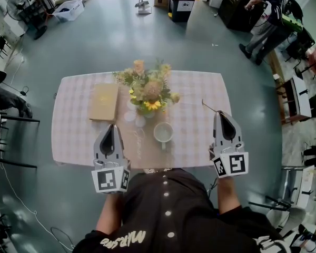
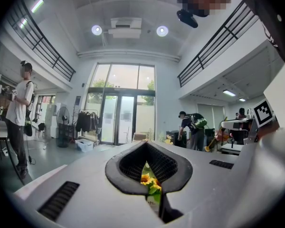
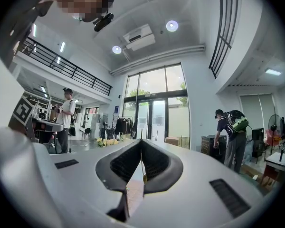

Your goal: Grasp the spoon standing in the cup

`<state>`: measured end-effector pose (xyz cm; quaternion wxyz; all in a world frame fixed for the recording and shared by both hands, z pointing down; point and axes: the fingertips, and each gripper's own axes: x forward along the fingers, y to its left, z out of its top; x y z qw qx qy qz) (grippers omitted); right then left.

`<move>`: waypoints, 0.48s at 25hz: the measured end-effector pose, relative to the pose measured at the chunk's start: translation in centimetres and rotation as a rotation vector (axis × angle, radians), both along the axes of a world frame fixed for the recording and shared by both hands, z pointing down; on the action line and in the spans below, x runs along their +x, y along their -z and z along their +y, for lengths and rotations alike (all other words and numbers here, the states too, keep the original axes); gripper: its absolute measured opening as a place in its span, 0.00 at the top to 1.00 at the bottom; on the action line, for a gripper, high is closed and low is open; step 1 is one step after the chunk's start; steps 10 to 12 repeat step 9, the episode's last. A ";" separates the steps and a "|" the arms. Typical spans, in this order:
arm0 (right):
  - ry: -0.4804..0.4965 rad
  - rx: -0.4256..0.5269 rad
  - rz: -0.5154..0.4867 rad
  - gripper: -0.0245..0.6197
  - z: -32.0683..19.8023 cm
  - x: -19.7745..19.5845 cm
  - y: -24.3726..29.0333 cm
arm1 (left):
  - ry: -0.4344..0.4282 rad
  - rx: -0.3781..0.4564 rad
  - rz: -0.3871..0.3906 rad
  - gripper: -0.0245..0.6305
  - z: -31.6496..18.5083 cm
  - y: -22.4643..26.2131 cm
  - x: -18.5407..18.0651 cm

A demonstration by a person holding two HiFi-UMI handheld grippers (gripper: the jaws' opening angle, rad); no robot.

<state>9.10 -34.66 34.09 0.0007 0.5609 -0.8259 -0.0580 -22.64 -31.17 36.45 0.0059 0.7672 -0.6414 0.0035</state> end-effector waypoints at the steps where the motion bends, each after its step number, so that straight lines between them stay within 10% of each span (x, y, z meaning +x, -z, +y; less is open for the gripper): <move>1: 0.001 0.000 0.001 0.96 0.0 0.0 0.0 | 0.000 0.000 0.000 0.93 0.0 0.0 0.0; 12: 0.005 0.000 0.006 0.96 -0.2 -0.3 -0.1 | -0.009 -0.001 -0.002 0.93 -0.3 -0.2 0.3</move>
